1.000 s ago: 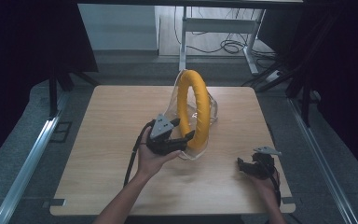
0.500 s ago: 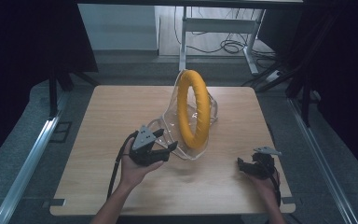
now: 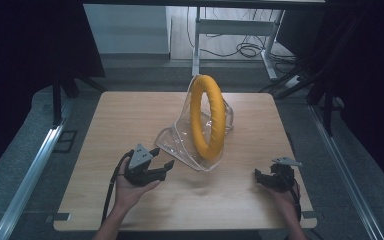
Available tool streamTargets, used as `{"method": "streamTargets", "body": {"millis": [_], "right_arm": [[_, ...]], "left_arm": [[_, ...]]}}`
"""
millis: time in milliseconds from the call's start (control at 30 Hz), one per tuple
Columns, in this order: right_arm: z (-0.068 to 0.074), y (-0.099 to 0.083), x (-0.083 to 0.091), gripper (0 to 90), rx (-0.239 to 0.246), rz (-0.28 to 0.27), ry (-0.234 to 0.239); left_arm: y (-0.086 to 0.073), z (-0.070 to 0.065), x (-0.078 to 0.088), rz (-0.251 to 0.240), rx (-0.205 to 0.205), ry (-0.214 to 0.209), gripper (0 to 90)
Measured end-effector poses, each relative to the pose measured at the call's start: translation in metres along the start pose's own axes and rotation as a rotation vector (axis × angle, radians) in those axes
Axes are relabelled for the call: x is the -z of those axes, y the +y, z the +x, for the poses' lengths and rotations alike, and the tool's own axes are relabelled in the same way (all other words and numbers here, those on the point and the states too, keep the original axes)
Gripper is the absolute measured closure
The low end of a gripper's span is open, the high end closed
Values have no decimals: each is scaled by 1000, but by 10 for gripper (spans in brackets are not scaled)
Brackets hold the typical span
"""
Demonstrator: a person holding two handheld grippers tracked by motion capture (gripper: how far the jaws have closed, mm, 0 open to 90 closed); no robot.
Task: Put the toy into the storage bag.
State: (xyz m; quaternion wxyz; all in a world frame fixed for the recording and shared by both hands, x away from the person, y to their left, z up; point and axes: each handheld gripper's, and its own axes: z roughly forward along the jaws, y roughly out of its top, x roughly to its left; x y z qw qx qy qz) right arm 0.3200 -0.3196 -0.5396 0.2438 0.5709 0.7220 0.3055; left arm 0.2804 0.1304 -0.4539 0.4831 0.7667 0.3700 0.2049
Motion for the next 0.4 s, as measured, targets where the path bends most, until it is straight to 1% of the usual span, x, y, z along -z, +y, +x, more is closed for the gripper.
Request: {"method": "streamTargets", "body": {"millis": [200,400], "right_arm": [[0,0,0,142,0,0,0],[0,0,0,142,0,0,0]], "left_arm": [[-4,3,1,11,2,21,337],[-8,5,-1,33,12,28,335]]}}
